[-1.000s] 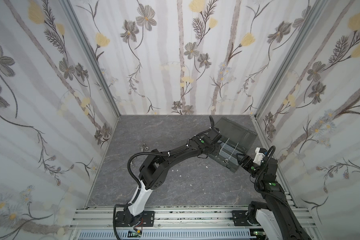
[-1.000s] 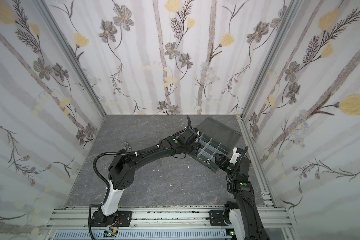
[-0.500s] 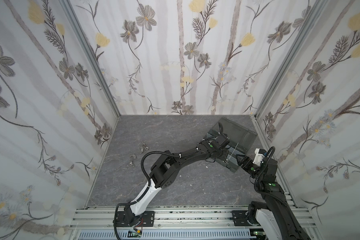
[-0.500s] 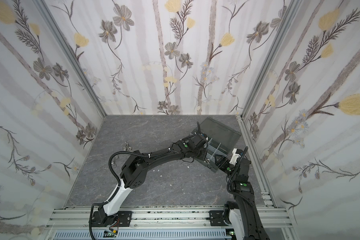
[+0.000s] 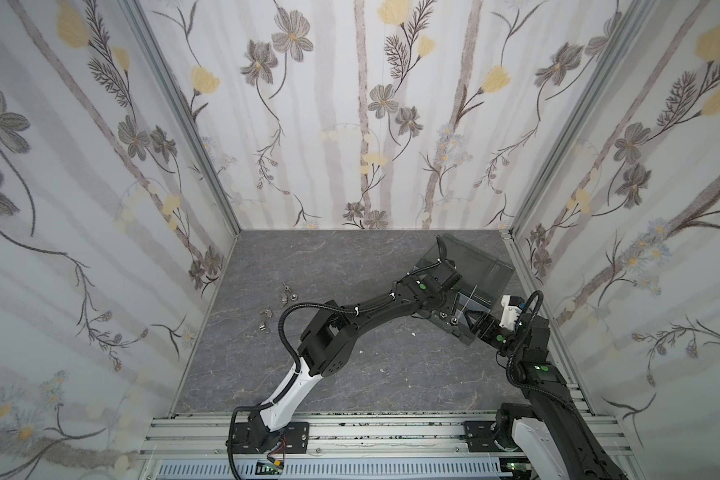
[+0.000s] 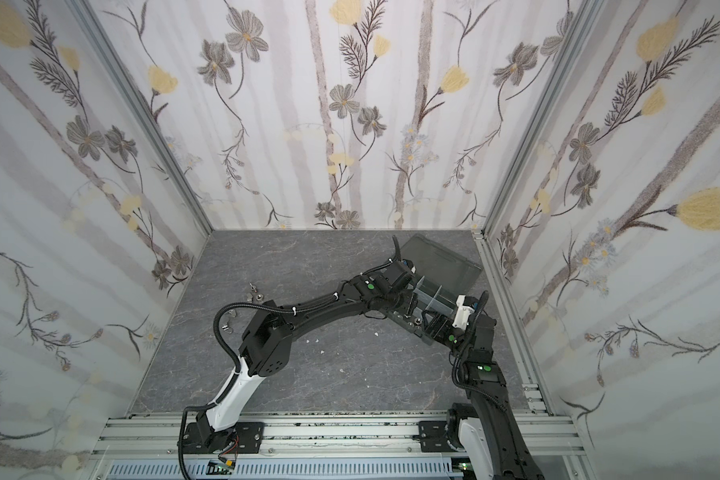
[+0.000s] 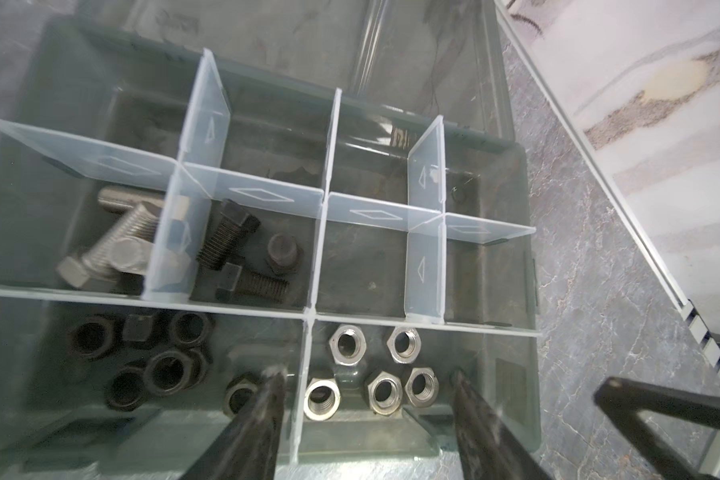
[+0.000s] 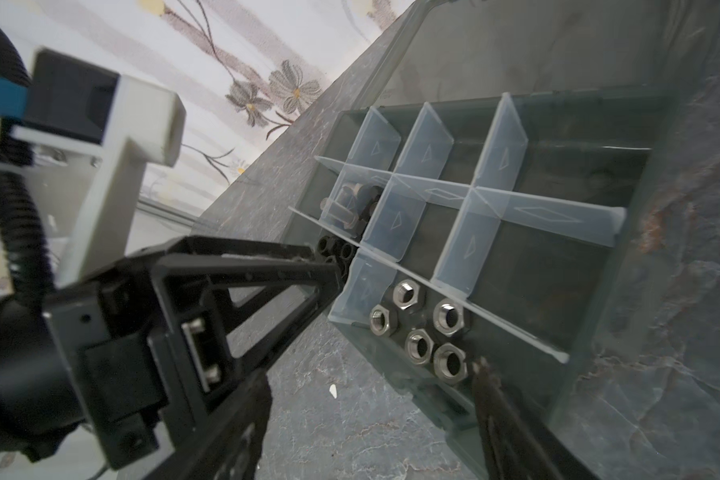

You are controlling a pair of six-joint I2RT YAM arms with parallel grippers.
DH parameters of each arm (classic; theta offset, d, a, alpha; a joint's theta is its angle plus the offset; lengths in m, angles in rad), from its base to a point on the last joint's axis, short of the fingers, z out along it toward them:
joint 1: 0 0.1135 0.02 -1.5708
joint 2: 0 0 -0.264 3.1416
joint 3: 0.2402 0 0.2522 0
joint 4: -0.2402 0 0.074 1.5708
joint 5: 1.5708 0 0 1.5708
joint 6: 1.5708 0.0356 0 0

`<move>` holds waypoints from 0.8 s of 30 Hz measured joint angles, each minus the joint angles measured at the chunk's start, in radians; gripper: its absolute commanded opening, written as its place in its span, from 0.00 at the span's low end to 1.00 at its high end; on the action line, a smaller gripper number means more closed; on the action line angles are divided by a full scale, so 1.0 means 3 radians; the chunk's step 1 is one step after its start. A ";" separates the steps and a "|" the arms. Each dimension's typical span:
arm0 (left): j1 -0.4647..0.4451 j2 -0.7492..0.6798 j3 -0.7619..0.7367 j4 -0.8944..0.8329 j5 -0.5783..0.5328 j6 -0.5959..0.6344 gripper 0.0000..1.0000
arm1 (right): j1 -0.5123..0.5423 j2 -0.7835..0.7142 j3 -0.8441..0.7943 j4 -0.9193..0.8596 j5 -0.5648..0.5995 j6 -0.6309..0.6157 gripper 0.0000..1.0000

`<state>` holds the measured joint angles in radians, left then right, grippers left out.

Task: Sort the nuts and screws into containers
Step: 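Open the left gripper to drop the nut into the silver-nut compartment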

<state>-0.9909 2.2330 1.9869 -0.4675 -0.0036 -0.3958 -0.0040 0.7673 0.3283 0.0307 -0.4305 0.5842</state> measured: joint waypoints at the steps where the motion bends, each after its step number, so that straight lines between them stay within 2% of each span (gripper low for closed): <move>1: 0.0014 -0.0125 -0.0079 0.0011 -0.0024 0.0004 0.70 | 0.0117 0.0038 0.0036 -0.0011 0.0065 -0.0005 0.78; 12: 0.0351 -0.1555 -0.1330 0.0286 -0.0408 0.0084 0.85 | 0.1076 0.0585 0.0327 0.0090 0.0593 0.0033 0.77; 17: 0.0530 -0.2179 -0.1860 0.0418 -0.0523 0.0086 0.89 | 0.1516 0.0983 0.0577 0.0210 0.0833 0.0034 0.78; 24: 0.0768 -0.2934 -0.2461 0.0530 -0.0599 0.0084 0.93 | 0.1962 0.1648 0.1010 0.0333 0.1092 0.0033 0.78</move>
<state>-0.7605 1.3529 1.2488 -0.3084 -0.1833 -0.3706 0.5846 1.2617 0.6312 0.1307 -0.1028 0.5941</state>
